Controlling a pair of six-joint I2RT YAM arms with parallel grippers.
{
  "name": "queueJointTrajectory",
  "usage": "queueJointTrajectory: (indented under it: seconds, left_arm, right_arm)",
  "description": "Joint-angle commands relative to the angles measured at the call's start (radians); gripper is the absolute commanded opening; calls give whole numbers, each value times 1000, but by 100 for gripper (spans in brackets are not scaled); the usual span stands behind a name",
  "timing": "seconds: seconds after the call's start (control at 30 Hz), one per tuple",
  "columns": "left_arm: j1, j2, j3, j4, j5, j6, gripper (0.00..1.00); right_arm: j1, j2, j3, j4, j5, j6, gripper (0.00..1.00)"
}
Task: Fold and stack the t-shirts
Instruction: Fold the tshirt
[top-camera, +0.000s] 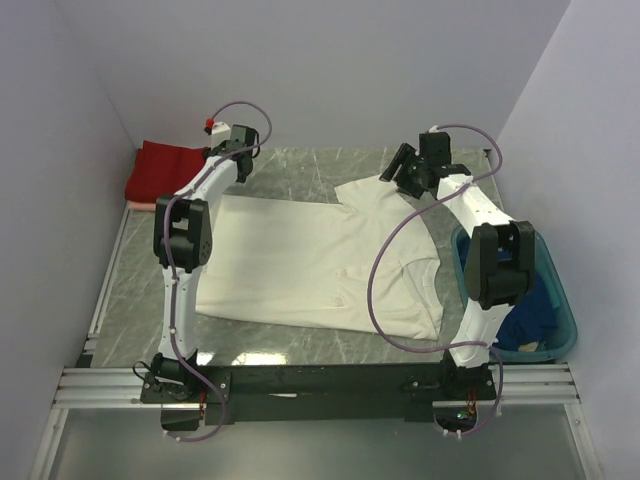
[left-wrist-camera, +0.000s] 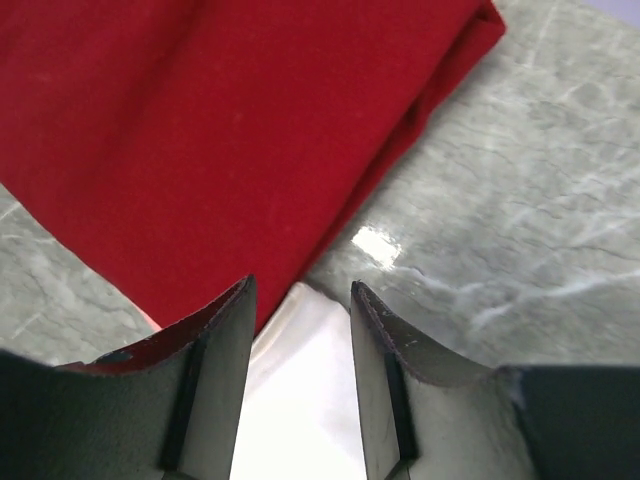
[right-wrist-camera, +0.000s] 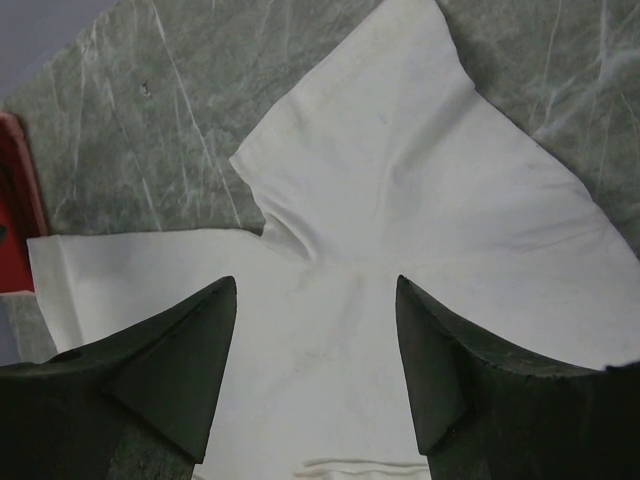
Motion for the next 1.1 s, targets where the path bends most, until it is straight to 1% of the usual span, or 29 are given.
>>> queueJointTrajectory:
  seconds: [0.0,0.17,0.37,0.57,0.7,0.8,1.0,1.07]
  left_arm:
    - [1,35,36,32,-44,59,47]
    - [0,46,27,60,2,70,44]
    - [3,70,30,46,-23,67,45]
    - [27,74,14,51,29,51,41]
    - [30,84,14,60,36,64,41]
    - [58,107,53,17,49,44,41]
    - [106,101,48,19,94,30,41]
    - [119,112,69,5,115,22,41]
  right_arm:
    - [-1,4,29,34,-13,-16,71]
    - [1,7,27,34,-15,-16,71]
    - [-1,13,24,34,-22,-17,70]
    - [1,19,17,37,-22,-16,69]
    - [-1,31,24,34,-34,-16,69]
    - [-1,31,24,31,-34,-17,68]
    - [-1,39,29,31,-34,-19,68]
    - [-1,41,30,29,-34,-19,68]
